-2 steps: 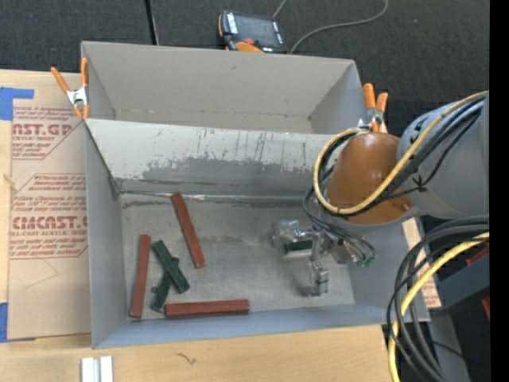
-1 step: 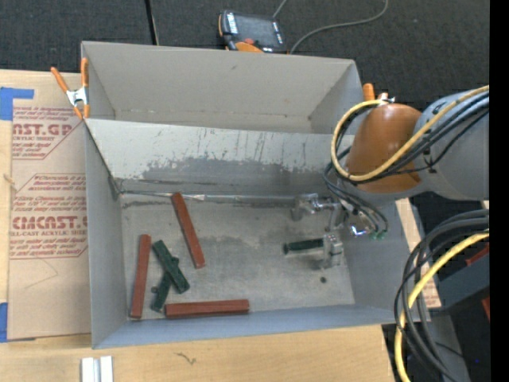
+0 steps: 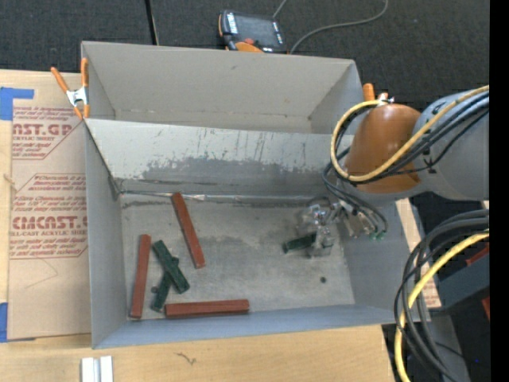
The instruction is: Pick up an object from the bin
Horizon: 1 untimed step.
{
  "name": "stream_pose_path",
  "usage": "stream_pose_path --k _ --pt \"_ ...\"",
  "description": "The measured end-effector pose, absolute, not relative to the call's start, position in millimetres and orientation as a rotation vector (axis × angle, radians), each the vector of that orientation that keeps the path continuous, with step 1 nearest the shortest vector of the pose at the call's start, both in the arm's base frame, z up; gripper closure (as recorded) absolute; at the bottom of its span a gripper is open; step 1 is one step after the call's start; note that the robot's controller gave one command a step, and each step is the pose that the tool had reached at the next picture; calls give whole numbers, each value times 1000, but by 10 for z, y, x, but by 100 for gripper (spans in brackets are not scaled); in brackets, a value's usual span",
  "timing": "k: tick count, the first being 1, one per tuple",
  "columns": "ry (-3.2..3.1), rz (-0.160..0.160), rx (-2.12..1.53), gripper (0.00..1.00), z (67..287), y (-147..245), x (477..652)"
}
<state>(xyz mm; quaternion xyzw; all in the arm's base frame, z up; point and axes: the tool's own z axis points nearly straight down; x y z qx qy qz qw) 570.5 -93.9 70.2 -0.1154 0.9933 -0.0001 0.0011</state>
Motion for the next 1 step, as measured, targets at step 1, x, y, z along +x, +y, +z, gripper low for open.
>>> stream_pose_path --k 1 --pt "3114 -6 -314 100 2127 -1004 5969"
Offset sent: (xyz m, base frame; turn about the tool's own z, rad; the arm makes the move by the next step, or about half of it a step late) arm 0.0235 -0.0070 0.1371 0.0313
